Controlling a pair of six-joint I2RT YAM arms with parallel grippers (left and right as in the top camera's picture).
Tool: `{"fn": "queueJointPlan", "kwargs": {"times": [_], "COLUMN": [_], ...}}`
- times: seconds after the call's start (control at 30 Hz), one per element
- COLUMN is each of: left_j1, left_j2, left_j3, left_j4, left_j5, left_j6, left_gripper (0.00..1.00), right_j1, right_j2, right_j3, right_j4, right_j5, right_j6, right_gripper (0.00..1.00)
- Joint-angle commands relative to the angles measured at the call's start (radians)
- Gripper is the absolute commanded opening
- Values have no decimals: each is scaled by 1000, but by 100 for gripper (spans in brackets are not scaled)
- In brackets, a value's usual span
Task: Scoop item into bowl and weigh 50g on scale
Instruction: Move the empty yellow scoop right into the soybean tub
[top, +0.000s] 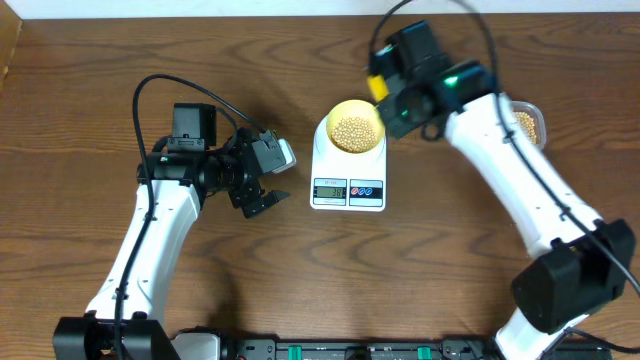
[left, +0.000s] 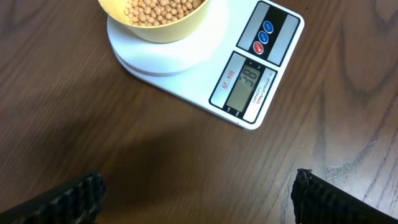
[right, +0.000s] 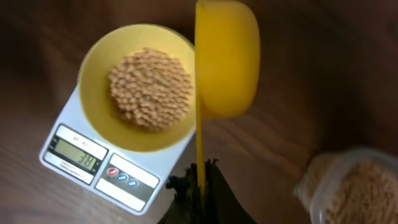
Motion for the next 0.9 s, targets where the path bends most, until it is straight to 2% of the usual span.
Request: {"fn": "queueJointPlan", "kwargs": {"times": [0.0,0.17,0.37,0.6,0.87], "left_j1": [3,3,3,3,3], "left_j2": [-13,-13,-13,-13,-13], "left_j3": [3,3,3,3,3], "left_j4": [-4,-4,-4,-4,-4], "left_j5": [16,16,16,16,16], "left_j6": [-9,-9,-9,-9,-9], "left_gripper": [98,98,97,98,98], "right_j1": [-85,-211,-312,-360,-400], "right_j2": [-51,-53,-50,-48,-39], "right_j3": [84,150,127,40,-73], "right_j4": [-56,-219,-337,-342,-255], "right_j5": [-111,-158,-20,130,206], "right_j6": [98,99,99,99,99], "right_gripper": [1,1,1,1,1]}}
